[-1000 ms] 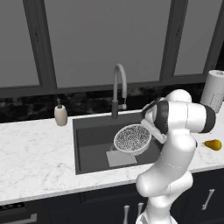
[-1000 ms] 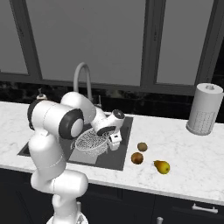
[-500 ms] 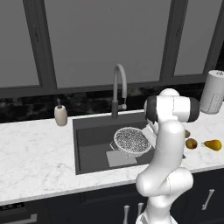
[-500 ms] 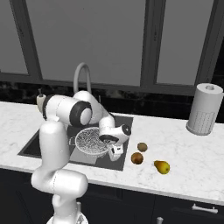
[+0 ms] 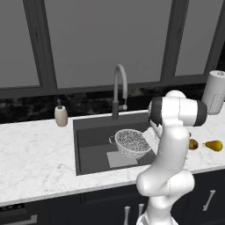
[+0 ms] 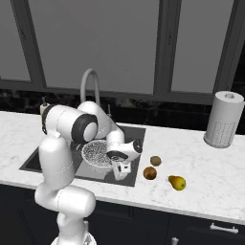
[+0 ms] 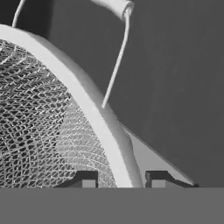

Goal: Put the colander in the sink, put the pear, pear, kiwi in the colander, and turn on the sink faucet and pour water over the colander.

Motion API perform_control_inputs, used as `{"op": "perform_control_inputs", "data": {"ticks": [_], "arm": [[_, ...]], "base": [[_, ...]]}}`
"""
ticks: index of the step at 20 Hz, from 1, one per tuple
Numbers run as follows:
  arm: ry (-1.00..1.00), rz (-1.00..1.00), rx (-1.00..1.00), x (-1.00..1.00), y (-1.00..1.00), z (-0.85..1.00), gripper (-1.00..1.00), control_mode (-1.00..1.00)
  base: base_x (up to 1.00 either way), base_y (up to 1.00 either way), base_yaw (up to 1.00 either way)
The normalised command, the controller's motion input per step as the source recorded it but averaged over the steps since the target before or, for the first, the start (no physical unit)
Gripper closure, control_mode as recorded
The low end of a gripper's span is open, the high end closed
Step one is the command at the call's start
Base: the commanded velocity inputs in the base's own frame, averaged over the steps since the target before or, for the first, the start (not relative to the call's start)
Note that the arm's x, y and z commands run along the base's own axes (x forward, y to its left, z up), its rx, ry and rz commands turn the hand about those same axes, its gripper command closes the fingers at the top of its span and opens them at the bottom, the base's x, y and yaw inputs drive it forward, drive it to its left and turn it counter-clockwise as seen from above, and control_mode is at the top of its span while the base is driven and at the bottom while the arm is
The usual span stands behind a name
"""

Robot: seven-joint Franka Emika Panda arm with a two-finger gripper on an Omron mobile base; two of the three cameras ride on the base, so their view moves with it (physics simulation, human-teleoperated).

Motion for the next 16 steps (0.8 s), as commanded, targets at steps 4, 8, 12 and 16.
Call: {"op": "perform_control_inputs", "data": {"ticks": [4,8,12,16], "arm": [[0.00,0.00,0.04,-1.00,0.06,0.14,-1.00,-1.00],[0.00,0.00,0.08,-0.94,0.01,0.51,-1.00,-1.00],[-0.01,0.00,0.06,-0.39,0.00,0.94,-1.00,-1.00],[-0.02,0.00,0.02,-0.48,0.00,1.00,-1.00,-1.00]], "base": [[0.00,0.00,0.00],[0.00,0.00,0.00],[0.00,0.00,0.00],[0.00,0.00,0.00]]}}
